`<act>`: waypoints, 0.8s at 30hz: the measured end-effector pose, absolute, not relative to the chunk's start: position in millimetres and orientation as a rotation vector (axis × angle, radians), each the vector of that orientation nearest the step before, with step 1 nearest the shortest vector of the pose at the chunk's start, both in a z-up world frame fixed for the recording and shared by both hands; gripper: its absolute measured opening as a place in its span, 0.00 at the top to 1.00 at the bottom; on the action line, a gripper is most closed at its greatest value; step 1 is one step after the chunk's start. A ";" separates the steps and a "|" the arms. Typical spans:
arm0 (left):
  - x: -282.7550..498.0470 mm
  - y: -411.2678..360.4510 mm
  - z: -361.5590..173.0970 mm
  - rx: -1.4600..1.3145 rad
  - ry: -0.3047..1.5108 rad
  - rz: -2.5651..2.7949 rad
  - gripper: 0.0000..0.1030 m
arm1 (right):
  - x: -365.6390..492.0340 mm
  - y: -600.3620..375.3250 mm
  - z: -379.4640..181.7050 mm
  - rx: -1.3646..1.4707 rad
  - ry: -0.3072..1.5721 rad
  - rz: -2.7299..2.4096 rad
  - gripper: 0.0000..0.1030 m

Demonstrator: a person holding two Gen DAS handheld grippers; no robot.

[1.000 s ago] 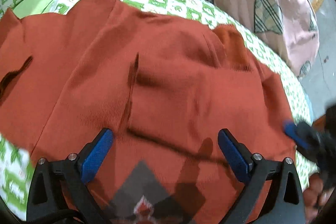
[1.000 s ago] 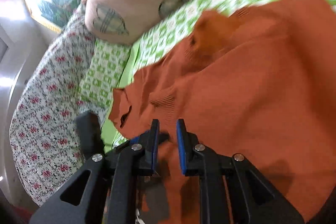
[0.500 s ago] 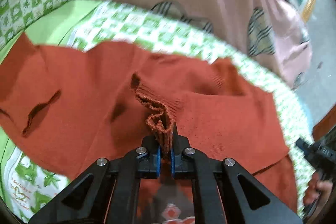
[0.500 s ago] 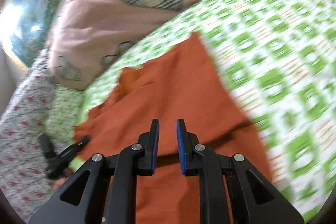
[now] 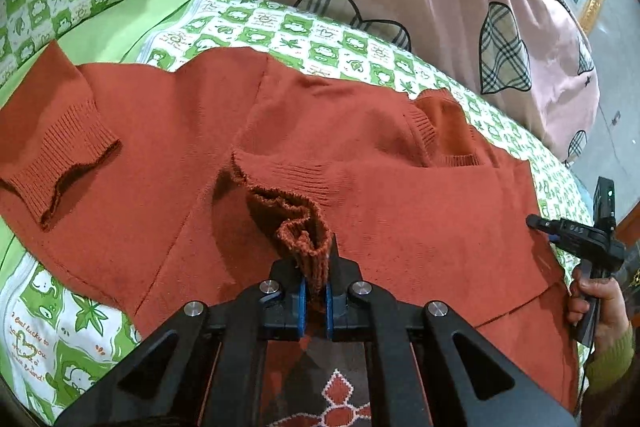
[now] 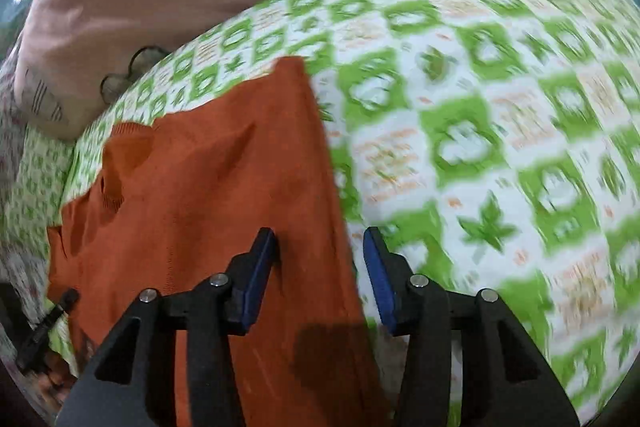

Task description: Fold small clothes

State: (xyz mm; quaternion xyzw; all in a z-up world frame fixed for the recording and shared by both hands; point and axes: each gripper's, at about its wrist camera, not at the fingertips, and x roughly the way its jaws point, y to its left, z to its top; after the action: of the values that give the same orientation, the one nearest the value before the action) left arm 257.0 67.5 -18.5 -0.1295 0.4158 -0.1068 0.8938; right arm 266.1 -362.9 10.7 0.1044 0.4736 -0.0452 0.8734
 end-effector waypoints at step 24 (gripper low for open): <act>223.0 99.8 -14.2 -0.222 0.882 -0.163 0.68 | 185.7 -336.3 50.5 0.202 0.870 -0.112 0.55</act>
State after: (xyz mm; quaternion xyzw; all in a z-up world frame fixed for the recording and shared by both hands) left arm 223.0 99.8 -14.2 -0.1073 0.4256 -0.0786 0.8951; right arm 185.7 -336.3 50.5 0.0976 0.4205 -0.0543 0.9004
